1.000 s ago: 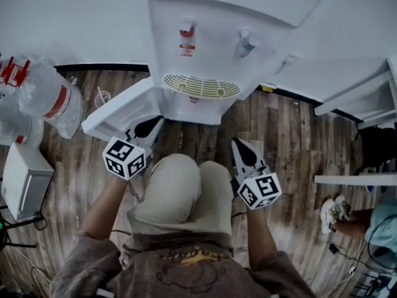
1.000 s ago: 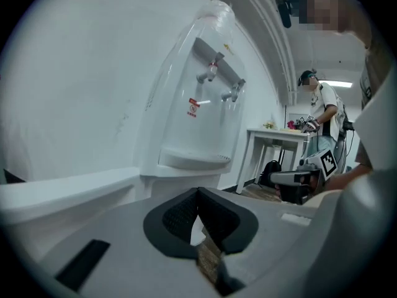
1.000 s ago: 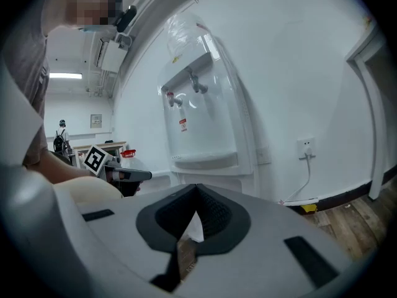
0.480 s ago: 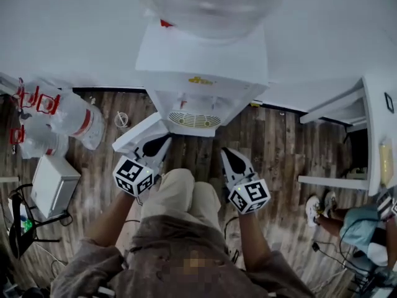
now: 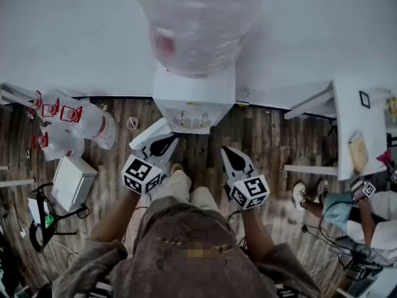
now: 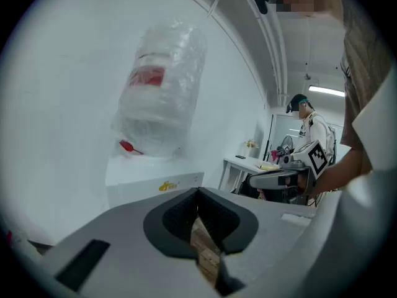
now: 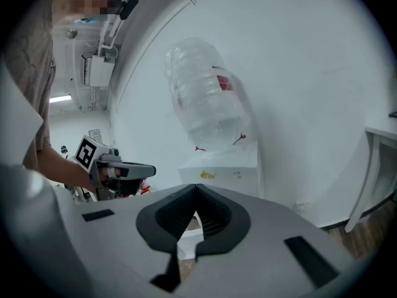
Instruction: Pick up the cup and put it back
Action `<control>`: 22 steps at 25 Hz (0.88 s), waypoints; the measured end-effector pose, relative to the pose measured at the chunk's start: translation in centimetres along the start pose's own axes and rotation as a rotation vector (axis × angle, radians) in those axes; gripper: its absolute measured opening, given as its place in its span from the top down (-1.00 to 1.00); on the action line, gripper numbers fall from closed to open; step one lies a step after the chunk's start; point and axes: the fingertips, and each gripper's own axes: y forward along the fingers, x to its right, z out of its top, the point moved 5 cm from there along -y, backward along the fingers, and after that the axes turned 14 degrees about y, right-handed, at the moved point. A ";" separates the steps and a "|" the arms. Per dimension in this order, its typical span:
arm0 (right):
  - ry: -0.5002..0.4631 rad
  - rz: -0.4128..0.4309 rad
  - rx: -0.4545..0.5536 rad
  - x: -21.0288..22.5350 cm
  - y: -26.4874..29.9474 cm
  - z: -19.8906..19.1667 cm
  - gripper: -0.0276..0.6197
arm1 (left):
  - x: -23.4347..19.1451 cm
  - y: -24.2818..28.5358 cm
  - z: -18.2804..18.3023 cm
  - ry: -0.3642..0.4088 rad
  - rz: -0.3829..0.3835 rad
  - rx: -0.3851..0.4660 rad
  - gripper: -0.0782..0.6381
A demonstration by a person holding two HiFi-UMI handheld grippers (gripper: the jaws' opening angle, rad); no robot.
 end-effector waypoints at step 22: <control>-0.056 -0.051 0.055 -5.8 3.3 9.1 0.91 | -4.8 -1.3 9.2 0.019 -0.094 0.089 0.77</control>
